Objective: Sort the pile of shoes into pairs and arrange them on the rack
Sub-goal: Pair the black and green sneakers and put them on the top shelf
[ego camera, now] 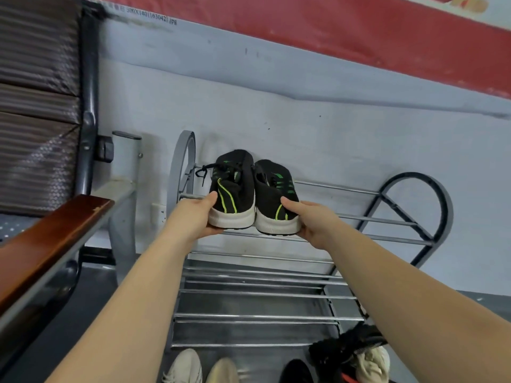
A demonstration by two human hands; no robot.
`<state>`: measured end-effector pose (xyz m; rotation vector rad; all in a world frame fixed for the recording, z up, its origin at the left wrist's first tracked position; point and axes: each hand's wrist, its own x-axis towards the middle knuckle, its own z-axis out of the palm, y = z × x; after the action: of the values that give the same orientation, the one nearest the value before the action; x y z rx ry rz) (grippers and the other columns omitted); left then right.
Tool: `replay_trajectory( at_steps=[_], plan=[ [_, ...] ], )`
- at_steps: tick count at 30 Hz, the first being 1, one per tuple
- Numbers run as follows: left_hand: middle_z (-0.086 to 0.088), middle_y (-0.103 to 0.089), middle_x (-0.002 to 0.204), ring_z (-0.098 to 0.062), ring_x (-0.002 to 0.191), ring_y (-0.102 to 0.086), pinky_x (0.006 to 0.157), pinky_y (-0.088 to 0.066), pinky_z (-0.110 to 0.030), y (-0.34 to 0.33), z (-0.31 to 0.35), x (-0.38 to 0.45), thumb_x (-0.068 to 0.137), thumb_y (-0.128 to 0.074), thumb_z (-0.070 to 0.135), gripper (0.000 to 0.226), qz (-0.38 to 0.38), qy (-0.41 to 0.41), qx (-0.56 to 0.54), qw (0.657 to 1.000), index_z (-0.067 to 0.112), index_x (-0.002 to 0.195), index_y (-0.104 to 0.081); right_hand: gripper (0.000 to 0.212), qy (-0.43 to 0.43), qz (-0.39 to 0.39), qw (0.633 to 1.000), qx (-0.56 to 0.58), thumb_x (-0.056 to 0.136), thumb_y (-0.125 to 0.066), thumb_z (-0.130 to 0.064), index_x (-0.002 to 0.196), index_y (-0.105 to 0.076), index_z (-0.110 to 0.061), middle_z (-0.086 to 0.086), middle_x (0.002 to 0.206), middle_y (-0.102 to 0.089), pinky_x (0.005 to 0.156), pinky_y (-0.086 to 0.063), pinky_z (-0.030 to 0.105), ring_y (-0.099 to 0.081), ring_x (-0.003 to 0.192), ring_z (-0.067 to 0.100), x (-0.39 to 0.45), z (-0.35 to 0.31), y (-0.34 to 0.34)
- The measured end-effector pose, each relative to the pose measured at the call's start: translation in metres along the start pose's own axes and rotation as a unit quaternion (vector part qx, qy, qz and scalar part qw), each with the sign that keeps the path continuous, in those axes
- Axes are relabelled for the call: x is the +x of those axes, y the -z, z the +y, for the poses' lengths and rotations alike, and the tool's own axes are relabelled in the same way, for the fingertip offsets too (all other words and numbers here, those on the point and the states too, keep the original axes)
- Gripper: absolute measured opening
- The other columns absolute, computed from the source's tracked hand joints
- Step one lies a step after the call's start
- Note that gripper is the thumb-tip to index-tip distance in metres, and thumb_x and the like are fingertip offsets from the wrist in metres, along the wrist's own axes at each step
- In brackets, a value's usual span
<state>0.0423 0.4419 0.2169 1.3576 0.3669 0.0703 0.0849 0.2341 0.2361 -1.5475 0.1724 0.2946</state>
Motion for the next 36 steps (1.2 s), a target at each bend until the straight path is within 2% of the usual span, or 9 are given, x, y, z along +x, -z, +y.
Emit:
replay_trajectory(
  at_steps=[4,7,11,16,19,25,30,33,36],
  plan=[
    [-0.014,-0.063,0.112,-0.031,0.103,-0.061,0.062,-0.056,-0.033,-0.003,-0.002,-0.001,0.096,-0.05,0.025,0.023,0.017,0.004,-0.014,1.0,0.004,0.101,-0.058,0.01,0.0,-0.002,1.0,0.025,0.086,-0.068,-0.019,0.085,-0.065,-0.009,0.003,0.076,-0.07,0.05,-0.054,0.02,-0.065,0.065,0.014,-0.001,0.005,0.001],
    [-0.016,-0.062,0.115,-0.031,0.103,-0.061,0.053,-0.059,-0.03,-0.006,-0.004,-0.002,0.096,-0.051,0.025,0.021,0.022,0.016,-0.032,0.999,0.005,0.099,-0.057,0.009,0.003,-0.008,0.999,0.032,0.087,-0.067,-0.018,0.086,-0.064,-0.009,0.003,0.078,-0.069,0.049,-0.053,0.019,-0.064,0.067,0.014,-0.003,0.008,0.002],
    [-0.016,-0.061,0.115,-0.033,0.103,-0.061,0.057,-0.056,-0.032,-0.007,-0.005,-0.006,0.096,-0.051,0.024,0.018,0.029,0.024,-0.053,0.998,0.009,0.087,-0.056,0.01,0.005,-0.02,0.999,0.031,0.088,-0.066,-0.019,0.091,-0.065,-0.009,0.005,0.086,-0.07,0.059,-0.055,0.026,-0.066,0.074,0.016,-0.002,0.011,0.003],
    [-0.018,-0.058,0.12,-0.037,0.108,-0.058,0.056,-0.057,-0.031,0.001,-0.008,-0.006,0.096,-0.052,0.025,0.023,0.04,0.023,-0.028,0.999,0.003,0.103,-0.056,0.015,0.011,-0.031,0.998,0.052,0.089,-0.064,-0.019,0.1,-0.065,-0.009,0.005,0.092,-0.071,0.064,-0.056,0.028,-0.067,0.079,0.018,0.0,0.015,0.005],
    [-0.016,-0.06,0.118,-0.035,0.108,-0.059,0.055,-0.058,-0.028,0.004,-0.008,-0.005,0.097,-0.05,0.025,0.024,0.025,0.015,0.005,1.0,0.003,0.103,-0.058,0.013,0.008,-0.033,0.999,0.035,0.089,-0.065,-0.018,0.098,-0.065,-0.009,0.006,0.091,-0.071,0.059,-0.056,0.027,-0.067,0.078,0.019,0.001,0.014,0.004],
    [-0.014,-0.061,0.116,-0.031,0.101,-0.062,0.054,-0.059,-0.026,0.007,-0.006,-0.004,0.096,-0.05,0.029,0.028,0.013,0.015,0.017,1.0,0.004,0.105,-0.059,0.02,-0.009,-0.021,1.0,0.002,0.086,-0.068,-0.021,0.1,-0.065,-0.007,0.007,0.094,-0.071,0.064,-0.054,0.027,-0.067,0.081,0.019,0.007,0.009,-0.001],
    [-0.011,-0.065,0.108,-0.02,0.069,-0.069,0.051,-0.058,-0.022,0.008,-0.004,-0.005,0.095,-0.047,0.042,0.036,0.029,0.007,0.104,0.994,0.009,0.107,-0.058,0.031,0.002,0.016,0.989,-0.145,0.086,-0.068,-0.034,0.099,-0.066,-0.006,0.004,0.087,-0.069,0.06,-0.056,0.023,-0.065,0.073,0.015,0.004,0.001,-0.001],
    [-0.01,-0.067,0.098,-0.018,0.066,-0.068,0.058,-0.058,-0.027,0.007,-0.005,-0.009,0.095,-0.043,0.047,0.039,0.04,-0.02,0.167,0.985,0.012,0.1,-0.059,0.03,0.026,0.035,0.981,-0.189,0.086,-0.067,-0.035,0.096,-0.067,-0.006,0.002,0.08,-0.066,0.054,-0.056,0.02,-0.063,0.068,0.013,0.002,0.003,0.001],
    [-0.007,-0.064,0.094,-0.022,0.071,-0.068,0.063,-0.057,-0.033,0.006,-0.008,-0.014,0.096,-0.035,0.05,0.046,0.038,-0.055,0.225,0.972,0.012,0.108,-0.058,0.029,0.045,0.053,0.981,-0.18,0.088,-0.065,-0.037,0.095,-0.067,-0.009,0.001,0.08,-0.066,0.056,-0.055,0.022,-0.061,0.068,0.013,-0.002,0.01,0.0]
  ],
)
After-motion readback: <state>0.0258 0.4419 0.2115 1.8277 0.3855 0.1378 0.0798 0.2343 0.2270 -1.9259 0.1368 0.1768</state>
